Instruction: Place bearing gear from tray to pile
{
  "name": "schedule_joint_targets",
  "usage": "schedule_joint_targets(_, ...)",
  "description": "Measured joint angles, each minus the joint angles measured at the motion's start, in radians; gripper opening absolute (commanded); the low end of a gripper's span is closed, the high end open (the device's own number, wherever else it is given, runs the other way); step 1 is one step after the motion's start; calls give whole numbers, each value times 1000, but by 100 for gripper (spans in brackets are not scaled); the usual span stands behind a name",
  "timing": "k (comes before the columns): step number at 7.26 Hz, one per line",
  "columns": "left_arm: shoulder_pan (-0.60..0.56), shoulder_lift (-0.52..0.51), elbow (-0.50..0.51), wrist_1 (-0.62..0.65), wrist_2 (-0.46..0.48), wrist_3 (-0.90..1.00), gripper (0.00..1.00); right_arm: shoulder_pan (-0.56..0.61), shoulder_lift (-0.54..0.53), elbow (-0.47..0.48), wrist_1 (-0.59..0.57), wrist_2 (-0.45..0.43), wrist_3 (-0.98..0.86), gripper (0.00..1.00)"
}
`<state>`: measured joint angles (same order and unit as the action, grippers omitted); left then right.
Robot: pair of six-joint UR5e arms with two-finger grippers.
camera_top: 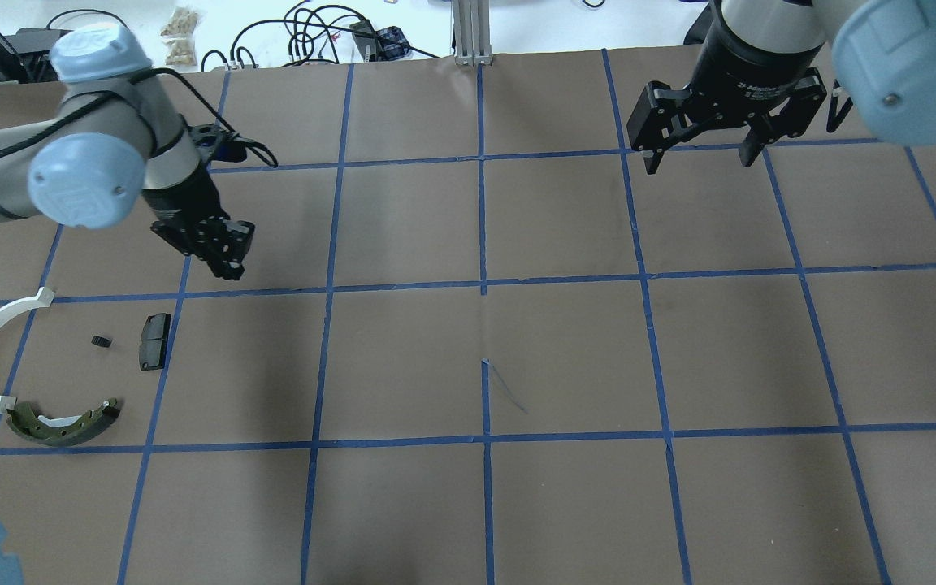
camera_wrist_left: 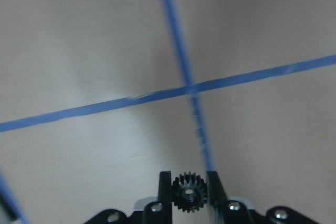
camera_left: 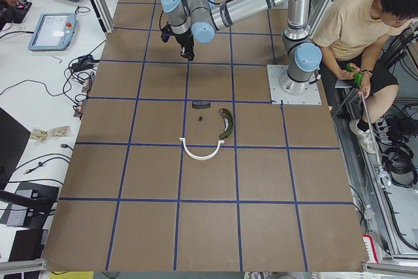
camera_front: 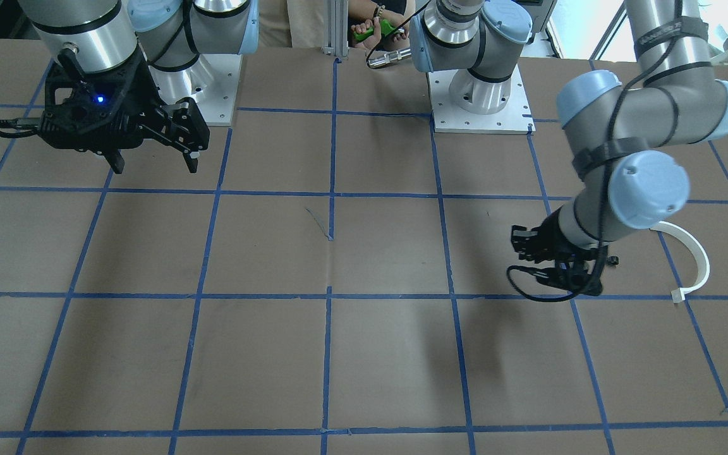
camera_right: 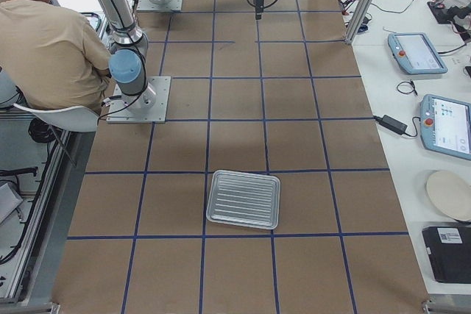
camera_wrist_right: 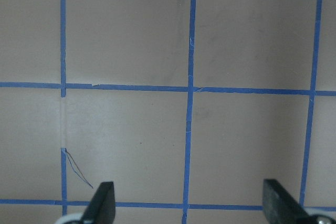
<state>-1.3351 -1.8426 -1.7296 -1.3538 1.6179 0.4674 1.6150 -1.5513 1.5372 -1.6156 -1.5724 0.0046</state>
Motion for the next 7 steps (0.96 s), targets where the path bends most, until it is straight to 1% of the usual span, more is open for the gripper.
schedule_joint_targets(2, 173, -10, -4, 7, 41, 201, 0, 0, -1, 5, -1, 1, 0, 100)
schedule_joint_targets(3, 249, -20, -11, 16, 50, 270, 0, 0, -1, 6, -1, 1, 0, 100)
schedule_joint_targets(4, 316, -33, -34, 53, 54, 321, 0, 0, -1, 8, -1, 2, 1, 100)
schedule_joint_targets(5, 365, -48, -66, 125, 57, 363, 0, 0, -1, 8, -1, 2, 0, 100)
schedule_joint_targets(7, 400, -74, -115, 233, 58, 406, 0, 0, -1, 9, -1, 2, 1, 100)
